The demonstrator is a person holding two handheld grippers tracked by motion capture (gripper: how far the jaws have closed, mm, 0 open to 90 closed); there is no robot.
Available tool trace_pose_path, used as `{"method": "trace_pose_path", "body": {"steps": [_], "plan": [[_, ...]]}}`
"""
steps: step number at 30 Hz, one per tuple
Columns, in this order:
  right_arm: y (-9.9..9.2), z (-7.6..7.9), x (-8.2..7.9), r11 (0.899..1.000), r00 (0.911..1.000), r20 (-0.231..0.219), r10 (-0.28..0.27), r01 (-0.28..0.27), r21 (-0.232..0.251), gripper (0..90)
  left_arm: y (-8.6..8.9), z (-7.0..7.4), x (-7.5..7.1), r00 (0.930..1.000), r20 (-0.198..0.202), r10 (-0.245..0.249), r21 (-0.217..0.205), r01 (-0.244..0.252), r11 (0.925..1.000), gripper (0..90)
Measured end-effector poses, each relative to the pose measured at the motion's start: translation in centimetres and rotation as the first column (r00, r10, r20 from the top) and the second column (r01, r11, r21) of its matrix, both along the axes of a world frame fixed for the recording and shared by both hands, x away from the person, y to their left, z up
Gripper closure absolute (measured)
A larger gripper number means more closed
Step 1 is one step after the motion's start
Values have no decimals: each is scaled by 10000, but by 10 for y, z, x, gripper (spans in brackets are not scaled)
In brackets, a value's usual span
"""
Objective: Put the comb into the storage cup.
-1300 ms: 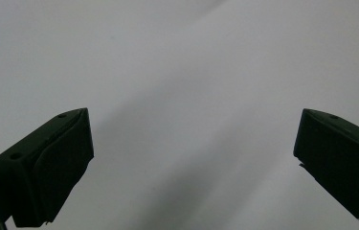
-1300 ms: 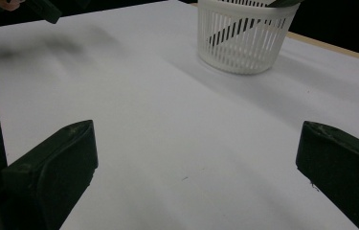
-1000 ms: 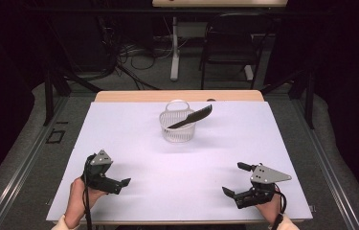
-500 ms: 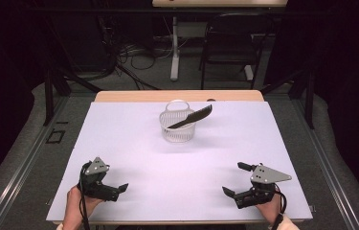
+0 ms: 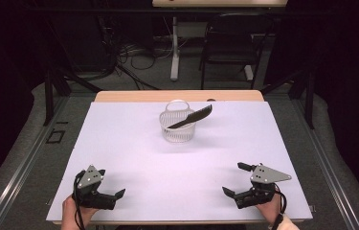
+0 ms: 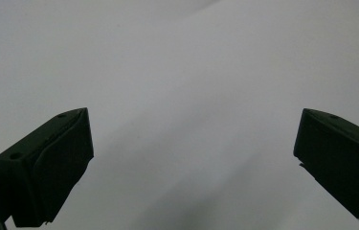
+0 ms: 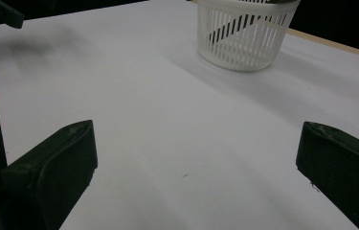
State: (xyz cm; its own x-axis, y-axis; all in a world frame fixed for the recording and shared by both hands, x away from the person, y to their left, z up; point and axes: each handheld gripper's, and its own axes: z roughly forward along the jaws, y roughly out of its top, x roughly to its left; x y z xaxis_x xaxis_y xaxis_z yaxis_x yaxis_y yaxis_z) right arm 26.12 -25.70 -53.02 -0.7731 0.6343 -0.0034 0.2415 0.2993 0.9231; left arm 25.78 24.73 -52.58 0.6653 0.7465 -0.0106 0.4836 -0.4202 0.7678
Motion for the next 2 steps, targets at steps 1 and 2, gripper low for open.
{"method": "trace_pose_path", "body": {"steps": [1, 2], "plan": [[0, 0, 0, 10000, 10000, 8, 18, -18, 6, 0, 0, 0, 0, 10000, 22, -7, -34, 7, 10000, 0], [0, 1, 0, 10000, 10000, 0, 92, -92, 11, 0, 0, 0, 0, 10000, 50, -22, -43, 22, 10000, 0]]}}
